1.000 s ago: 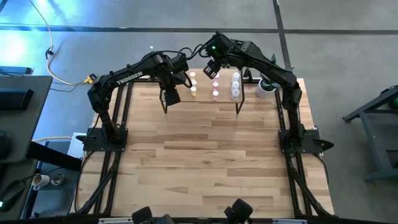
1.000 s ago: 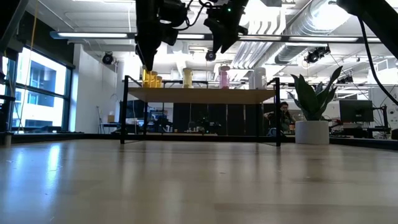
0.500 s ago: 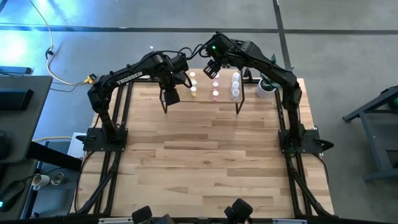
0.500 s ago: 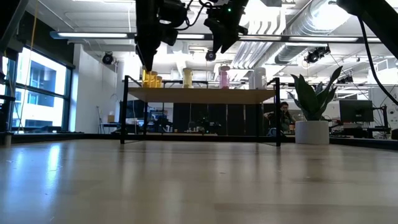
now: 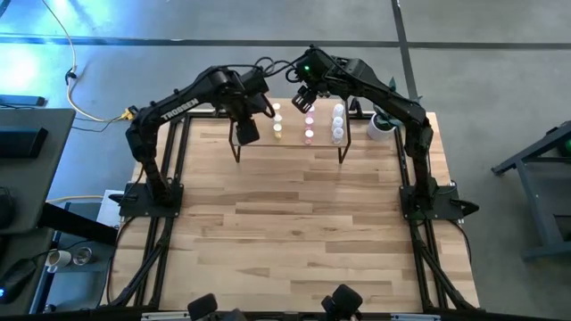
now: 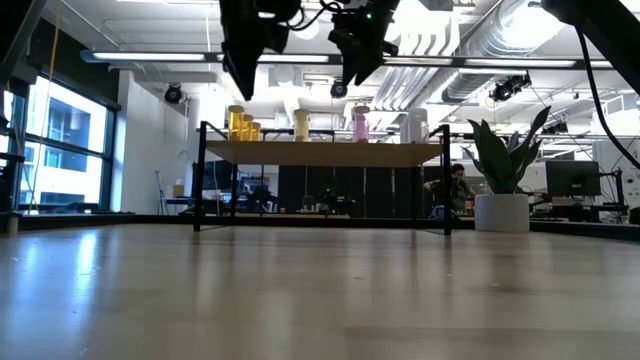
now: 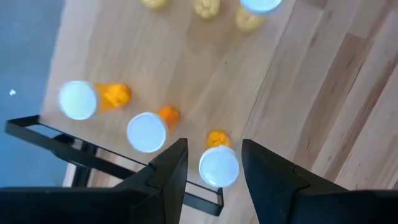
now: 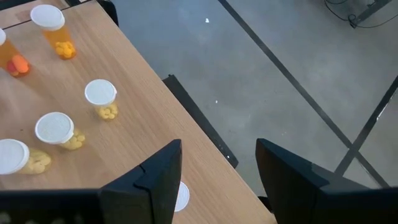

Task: Pick and place medicine bottles onto shelf by color
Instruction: Return to Home Position

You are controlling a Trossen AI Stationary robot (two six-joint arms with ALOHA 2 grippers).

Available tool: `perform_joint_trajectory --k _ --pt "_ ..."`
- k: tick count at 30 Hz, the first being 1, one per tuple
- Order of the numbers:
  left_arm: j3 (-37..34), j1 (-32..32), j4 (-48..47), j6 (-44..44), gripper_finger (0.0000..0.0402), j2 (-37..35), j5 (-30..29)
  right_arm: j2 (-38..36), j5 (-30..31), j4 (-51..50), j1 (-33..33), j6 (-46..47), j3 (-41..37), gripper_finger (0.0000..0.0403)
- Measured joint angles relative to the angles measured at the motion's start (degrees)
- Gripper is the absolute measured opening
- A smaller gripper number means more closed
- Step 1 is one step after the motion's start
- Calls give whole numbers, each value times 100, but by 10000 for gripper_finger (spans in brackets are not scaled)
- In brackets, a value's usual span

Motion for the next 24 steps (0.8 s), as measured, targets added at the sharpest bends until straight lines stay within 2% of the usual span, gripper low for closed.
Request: perform_joint_trajectory --k 9,13,17,20,24 --pt "584 9 -162 -13 142 -114 41 -4 -3 -31 0 0 0 197" --pt "605 -2 -136 -196 142 -493 271 -68 -37 -46 24 61 0 197" --pt "603 -31 128 -446 142 -915 694 -191 -380 -35 65 171 4 197" --pt "432 -173 579 -536 142 -1302 846 -265 -537 -3 132 248 4 197" --pt "-272 -501 1388 -756 142 -1931 846 -358 -550 10 225 409 4 197"
